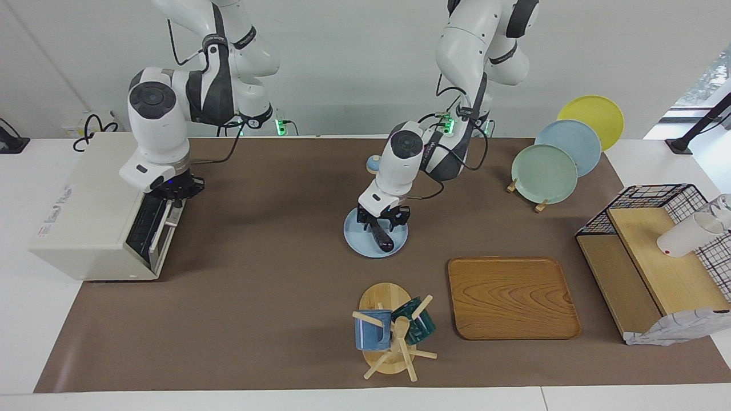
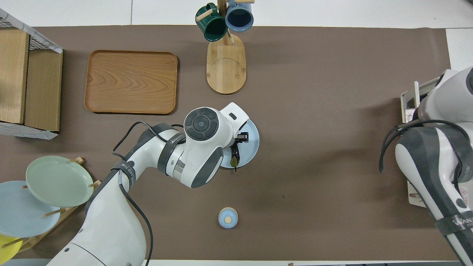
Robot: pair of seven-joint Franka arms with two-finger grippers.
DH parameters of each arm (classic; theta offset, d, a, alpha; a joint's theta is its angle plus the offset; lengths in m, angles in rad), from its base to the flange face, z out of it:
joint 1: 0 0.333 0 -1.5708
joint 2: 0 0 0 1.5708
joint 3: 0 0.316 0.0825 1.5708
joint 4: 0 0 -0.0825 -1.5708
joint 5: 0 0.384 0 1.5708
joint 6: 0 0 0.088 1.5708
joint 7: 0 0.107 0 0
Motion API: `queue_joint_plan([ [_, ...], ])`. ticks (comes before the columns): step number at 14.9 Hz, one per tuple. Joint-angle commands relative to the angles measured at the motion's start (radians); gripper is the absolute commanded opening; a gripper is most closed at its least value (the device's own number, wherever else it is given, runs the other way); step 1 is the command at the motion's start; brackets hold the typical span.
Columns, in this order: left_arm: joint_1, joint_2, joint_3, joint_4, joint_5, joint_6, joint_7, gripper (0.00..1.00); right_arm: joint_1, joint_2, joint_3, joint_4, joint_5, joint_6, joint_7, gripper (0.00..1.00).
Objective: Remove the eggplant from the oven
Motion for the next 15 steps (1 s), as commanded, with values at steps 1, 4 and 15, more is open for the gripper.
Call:
queue_joint_plan([
  [1, -0.019, -0.009, 0.015, -0.022, -0.017, 0.030, -0.012, 0.32, -0.044, -0.003, -0.010, -0.003, 0.022, -0.034, -0.053, 0.00],
  [4, -0.011, -0.013, 0.015, -0.005, -0.015, -0.003, -0.023, 0.00, -0.038, 0.003, -0.010, 0.153, 0.114, -0.195, -0.056, 0.00],
  [15, 0.307, -0.042, 0.018, 0.201, -0.014, -0.300, 0.164, 0.00, -0.027, -0.009, 0.007, 0.272, 0.237, -0.327, -0.047, 0.78],
])
